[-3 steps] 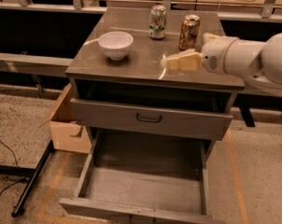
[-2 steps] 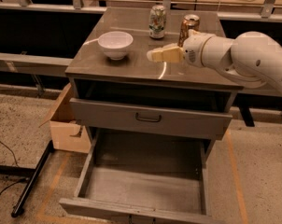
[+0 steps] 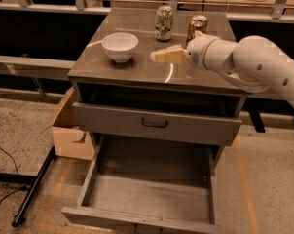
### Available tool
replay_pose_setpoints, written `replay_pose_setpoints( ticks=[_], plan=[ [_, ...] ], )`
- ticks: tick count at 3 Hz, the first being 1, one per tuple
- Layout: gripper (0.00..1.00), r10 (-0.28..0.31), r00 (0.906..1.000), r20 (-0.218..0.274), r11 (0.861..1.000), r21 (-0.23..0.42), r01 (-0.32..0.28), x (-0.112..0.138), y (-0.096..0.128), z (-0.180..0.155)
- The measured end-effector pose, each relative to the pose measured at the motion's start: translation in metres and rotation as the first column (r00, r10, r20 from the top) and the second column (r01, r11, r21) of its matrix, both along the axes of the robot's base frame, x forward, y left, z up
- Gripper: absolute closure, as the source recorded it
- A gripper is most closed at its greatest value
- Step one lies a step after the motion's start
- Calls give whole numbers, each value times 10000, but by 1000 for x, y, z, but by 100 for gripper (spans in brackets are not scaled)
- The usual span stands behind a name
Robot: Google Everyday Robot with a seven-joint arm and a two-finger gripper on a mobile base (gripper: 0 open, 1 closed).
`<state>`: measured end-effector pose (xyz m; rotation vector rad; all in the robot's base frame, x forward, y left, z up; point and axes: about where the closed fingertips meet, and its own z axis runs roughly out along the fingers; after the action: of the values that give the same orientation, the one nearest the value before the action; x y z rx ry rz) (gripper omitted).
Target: Place 7up can into middle drawer
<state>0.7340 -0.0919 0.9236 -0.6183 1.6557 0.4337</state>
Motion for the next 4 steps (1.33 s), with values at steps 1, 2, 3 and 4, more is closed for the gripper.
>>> replay_pose_setpoints(
  ticks=[1, 2, 3, 4],
  plan=[
    [0, -305, 9995, 22, 9995, 79, 304, 24, 5, -7],
    [0, -399, 9992, 85, 9991, 142, 397, 44, 9, -11],
    [0, -576, 9982, 186, 9982, 164, 573, 67, 11, -13],
    [0, -714, 9971, 278, 9973, 202, 708, 89, 13, -18]
  ],
)
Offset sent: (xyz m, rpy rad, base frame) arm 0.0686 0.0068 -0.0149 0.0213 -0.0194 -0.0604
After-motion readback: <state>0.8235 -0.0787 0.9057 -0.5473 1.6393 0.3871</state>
